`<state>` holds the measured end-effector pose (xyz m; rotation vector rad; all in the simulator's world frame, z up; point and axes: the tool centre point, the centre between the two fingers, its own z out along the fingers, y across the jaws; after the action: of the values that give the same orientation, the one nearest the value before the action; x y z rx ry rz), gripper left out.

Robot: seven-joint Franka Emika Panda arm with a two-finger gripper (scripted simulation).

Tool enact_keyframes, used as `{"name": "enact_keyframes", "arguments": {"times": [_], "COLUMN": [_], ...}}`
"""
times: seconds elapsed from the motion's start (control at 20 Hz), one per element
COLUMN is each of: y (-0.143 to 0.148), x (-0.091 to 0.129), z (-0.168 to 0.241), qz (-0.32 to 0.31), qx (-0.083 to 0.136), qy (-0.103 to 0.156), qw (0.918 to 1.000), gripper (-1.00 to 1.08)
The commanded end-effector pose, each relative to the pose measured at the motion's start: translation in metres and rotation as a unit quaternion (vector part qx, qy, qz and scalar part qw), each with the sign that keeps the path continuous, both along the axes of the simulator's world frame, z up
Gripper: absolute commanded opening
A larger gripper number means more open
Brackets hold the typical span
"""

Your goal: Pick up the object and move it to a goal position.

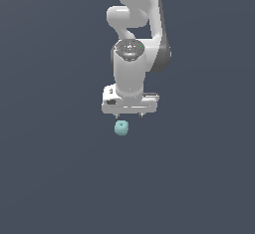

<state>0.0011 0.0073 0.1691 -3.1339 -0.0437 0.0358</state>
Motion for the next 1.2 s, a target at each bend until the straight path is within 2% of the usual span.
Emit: {"name": "enact_keyframes", "arguments": {"times": [0.0, 0.4, 0.65, 1.15], "y": [0.0, -0.013, -0.014, -0.024], "x": [0.0, 0.013, 0.013, 0.004], "z": [0.0, 0.018, 0.018, -0.026], "qz": [0.0, -0.02, -0.021, -0.034], "qx": [0.0, 0.007, 0.007, 0.002], "qy": [0.0, -0.02, -0.021, -0.017], "qw": [1.0, 0.9996, 0.9995, 0.9993], "gripper": [1.0, 1.0, 1.0, 1.0]}}
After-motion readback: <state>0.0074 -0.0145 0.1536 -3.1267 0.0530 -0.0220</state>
